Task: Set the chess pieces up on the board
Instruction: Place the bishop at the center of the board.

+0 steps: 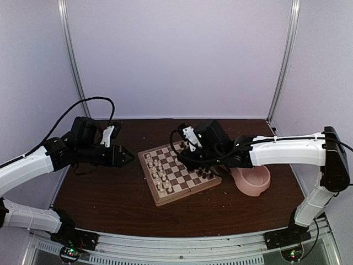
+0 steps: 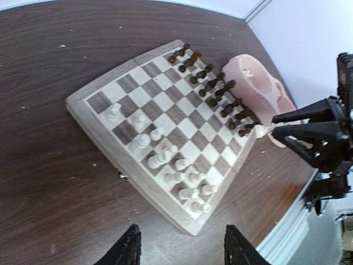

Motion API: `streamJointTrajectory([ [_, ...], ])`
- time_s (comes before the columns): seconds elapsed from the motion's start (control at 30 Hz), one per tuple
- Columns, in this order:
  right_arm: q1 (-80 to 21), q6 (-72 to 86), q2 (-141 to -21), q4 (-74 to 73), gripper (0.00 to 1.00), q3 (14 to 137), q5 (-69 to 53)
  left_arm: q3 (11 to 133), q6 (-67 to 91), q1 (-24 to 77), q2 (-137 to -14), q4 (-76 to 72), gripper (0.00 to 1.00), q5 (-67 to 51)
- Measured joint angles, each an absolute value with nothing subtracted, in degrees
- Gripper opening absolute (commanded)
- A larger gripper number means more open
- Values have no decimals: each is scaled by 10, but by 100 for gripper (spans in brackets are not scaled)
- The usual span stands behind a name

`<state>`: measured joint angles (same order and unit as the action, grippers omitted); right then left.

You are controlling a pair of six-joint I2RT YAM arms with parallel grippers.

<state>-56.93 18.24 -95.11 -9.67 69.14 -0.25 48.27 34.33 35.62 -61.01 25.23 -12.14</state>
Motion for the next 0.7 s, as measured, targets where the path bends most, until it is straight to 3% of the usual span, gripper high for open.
streamJointTrajectory([
  [0.3,-569,176,-912,-59,15,626,-32,483,437,361,-639,160,52,-220],
  [0.7,-588,192,-808,-145,15,491,-2,483,447,365,-655,158,52,-224],
])
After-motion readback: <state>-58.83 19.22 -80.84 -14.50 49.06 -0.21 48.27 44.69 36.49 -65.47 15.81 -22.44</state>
